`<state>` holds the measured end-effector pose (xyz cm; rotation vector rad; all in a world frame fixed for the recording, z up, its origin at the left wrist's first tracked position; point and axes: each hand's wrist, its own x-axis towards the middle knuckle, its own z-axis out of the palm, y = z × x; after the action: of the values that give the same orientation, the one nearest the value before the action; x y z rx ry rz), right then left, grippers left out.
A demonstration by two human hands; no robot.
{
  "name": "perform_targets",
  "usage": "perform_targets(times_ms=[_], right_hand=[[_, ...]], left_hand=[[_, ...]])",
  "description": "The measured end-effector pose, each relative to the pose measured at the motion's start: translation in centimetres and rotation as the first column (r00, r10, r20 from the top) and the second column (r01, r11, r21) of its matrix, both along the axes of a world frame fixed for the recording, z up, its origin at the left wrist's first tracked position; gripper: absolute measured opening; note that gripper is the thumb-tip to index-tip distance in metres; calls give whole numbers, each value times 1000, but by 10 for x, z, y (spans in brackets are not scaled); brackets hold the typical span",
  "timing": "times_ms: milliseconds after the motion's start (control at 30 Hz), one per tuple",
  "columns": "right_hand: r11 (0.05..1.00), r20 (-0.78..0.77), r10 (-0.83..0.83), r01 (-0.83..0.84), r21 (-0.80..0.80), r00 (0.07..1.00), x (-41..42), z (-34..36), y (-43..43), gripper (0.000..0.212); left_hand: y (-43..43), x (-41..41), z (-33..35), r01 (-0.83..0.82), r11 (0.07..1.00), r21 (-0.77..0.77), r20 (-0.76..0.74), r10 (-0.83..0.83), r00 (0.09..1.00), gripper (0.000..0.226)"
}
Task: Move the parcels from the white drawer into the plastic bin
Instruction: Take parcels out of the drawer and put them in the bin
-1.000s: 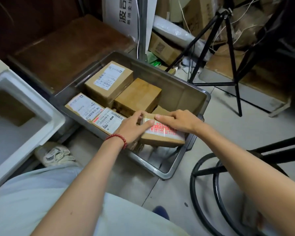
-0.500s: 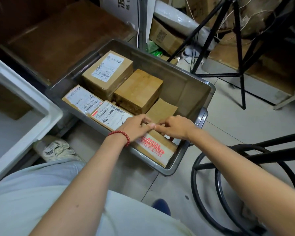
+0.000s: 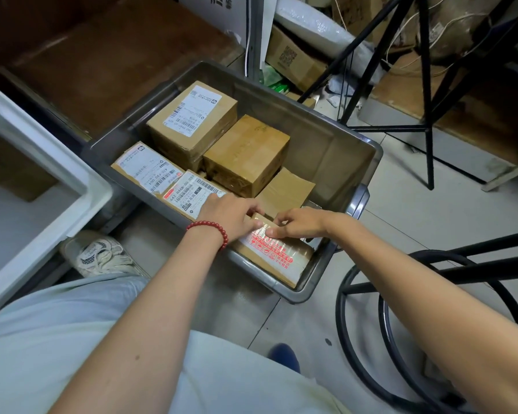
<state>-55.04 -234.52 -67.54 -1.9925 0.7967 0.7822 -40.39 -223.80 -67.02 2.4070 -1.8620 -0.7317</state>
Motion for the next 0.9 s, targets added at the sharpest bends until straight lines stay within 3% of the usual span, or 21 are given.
perform_targets(times_ms=[133,267,333,433,600,700,900], right_hand=[[1000,-21,0,0,14,1000,3,-1,3,42],[1000,10,-24,24,-16,1000,-5,-4,13,49],[998,28,-29,30,-59,999,-9,-6,16,55],[962,92,13,13,-273,996,-7,-3,22,60],[779,277,196,22,-627,941,23,10,42,60],[747,381,258,67,-662,888,47,22,57,58],[732,448,342,65,-678,826,97,44,96,55]], left_hand=[[-1,2,3,31,999,23,103,-34,994,30],[5,3,5,88,991,-98,165,-71,984,38],[13,10,8,16,986,-167,191,17,981,43],[31,28,14,-111,960,-256,239,174,955,45],[74,49,20,-276,893,-357,268,380,885,44],[107,57,24,-363,849,-383,267,478,837,46],[193,91,30,-566,729,-386,257,674,693,46]])
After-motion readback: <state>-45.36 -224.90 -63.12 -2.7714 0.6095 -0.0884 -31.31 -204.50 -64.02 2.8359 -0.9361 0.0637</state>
